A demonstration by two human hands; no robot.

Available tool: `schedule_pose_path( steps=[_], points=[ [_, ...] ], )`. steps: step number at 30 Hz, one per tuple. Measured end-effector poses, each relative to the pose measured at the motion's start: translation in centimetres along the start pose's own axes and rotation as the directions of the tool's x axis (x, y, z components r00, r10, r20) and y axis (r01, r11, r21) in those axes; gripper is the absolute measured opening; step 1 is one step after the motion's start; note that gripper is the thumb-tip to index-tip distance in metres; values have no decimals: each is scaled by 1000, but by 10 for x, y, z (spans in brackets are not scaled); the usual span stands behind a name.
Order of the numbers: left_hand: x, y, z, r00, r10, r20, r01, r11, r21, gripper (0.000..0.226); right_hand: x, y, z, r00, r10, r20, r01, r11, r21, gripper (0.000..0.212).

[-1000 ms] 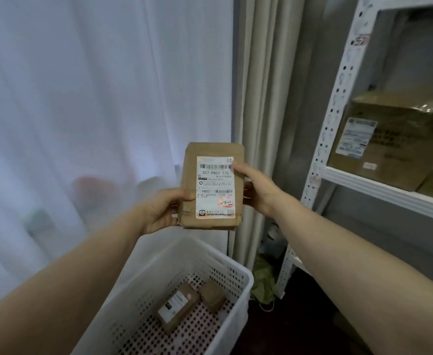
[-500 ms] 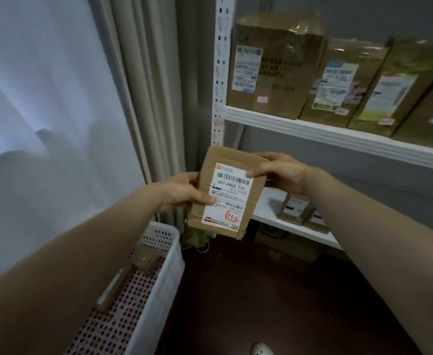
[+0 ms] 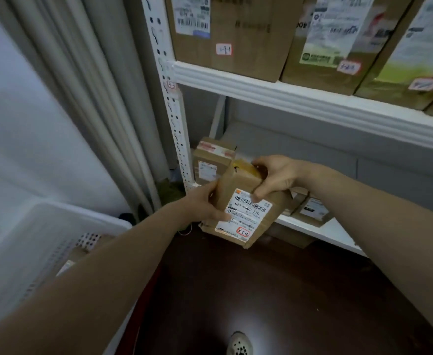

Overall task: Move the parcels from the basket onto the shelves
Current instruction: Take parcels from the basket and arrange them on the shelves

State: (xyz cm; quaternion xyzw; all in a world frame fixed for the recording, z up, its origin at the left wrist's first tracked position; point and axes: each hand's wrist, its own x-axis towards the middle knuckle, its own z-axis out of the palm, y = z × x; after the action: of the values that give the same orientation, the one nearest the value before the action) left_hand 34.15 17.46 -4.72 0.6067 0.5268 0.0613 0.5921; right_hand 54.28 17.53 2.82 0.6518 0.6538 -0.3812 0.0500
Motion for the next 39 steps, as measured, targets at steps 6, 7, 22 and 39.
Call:
schedule_pose_path(
  steps=[6, 7, 22, 39],
  points=[
    [72, -36, 2, 975, 22, -220, 79, 894, 440, 86, 74, 38, 34, 979, 41, -201, -103, 947, -305, 96],
    [83, -41, 1, 968, 3, -249, 141, 819, 557, 83, 86, 44, 40, 975, 38, -217, -110, 938, -330, 96],
    [227, -101, 3, 986, -20, -168, 153, 540, 828, 55, 240, 102, 99, 947, 42, -319, -178, 894, -411, 96],
    [262, -128, 15, 979, 64, -193, 101, 668, 737, 52, 286, 128, 109, 918, 82, -387, -236, 899, -369, 85]
  ],
)
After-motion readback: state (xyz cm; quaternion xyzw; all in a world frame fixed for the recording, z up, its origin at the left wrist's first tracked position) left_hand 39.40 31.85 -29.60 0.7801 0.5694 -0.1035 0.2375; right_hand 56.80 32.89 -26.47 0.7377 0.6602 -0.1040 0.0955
